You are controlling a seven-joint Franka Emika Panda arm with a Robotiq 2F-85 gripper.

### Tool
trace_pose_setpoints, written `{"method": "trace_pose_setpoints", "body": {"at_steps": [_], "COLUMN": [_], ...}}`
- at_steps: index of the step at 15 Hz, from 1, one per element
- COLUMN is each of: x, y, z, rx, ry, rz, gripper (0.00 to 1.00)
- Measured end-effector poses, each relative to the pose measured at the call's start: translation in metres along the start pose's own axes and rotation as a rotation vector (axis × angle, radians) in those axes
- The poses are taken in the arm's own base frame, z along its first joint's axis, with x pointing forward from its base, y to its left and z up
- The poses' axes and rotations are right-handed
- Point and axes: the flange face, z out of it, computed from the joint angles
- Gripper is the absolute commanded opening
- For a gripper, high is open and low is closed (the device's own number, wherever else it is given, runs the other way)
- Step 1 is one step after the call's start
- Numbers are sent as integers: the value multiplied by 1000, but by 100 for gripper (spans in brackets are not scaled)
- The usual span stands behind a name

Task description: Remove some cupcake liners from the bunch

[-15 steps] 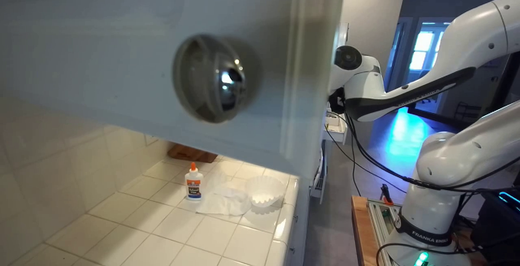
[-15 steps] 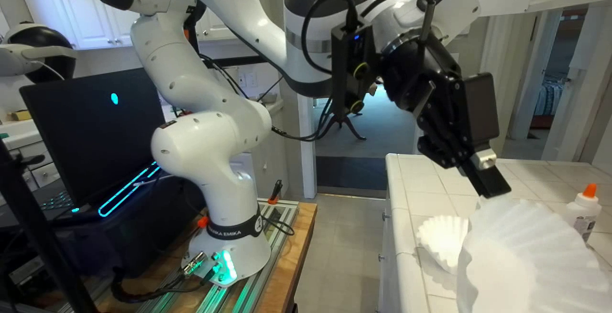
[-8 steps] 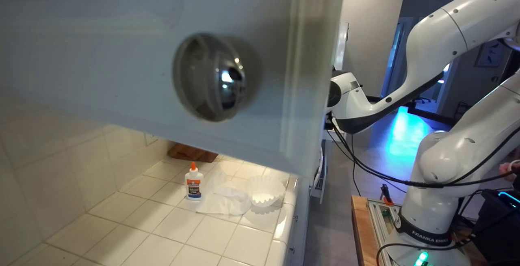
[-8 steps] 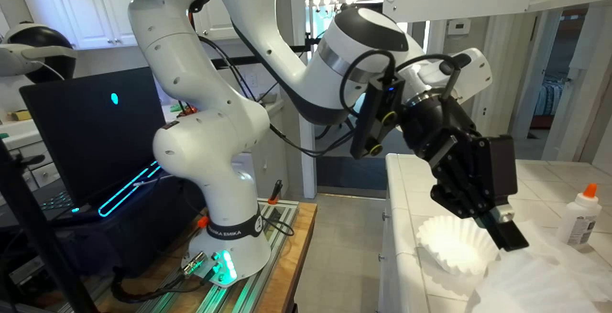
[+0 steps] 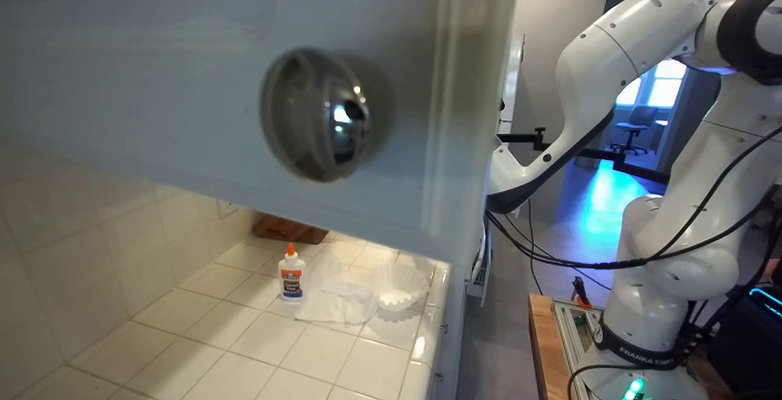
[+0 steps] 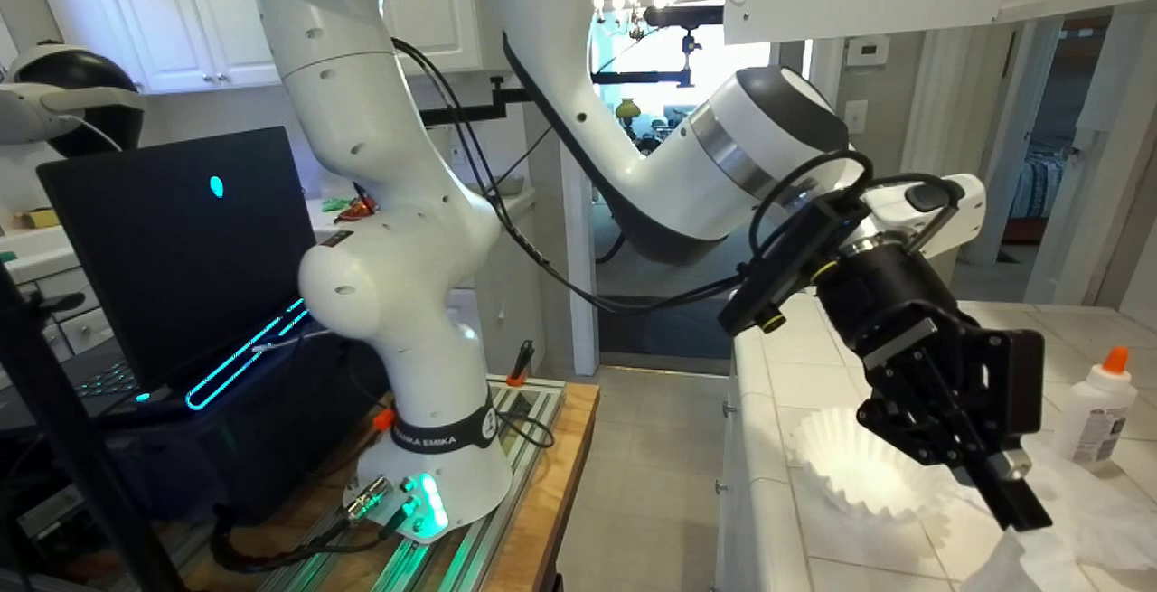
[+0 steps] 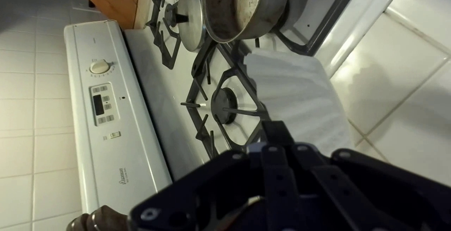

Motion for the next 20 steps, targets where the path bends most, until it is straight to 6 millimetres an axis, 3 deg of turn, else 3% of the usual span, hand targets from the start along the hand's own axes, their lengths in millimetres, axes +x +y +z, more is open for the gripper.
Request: {"method": "trace_pose_setpoints", "body": {"at_steps": [11,20], "x": [44,62], "y": [-57,-71], "z": [29,16], "rx": [17,52], "ry": [-48,47], "rz": [-152,-148], "gripper": [0,0]}}
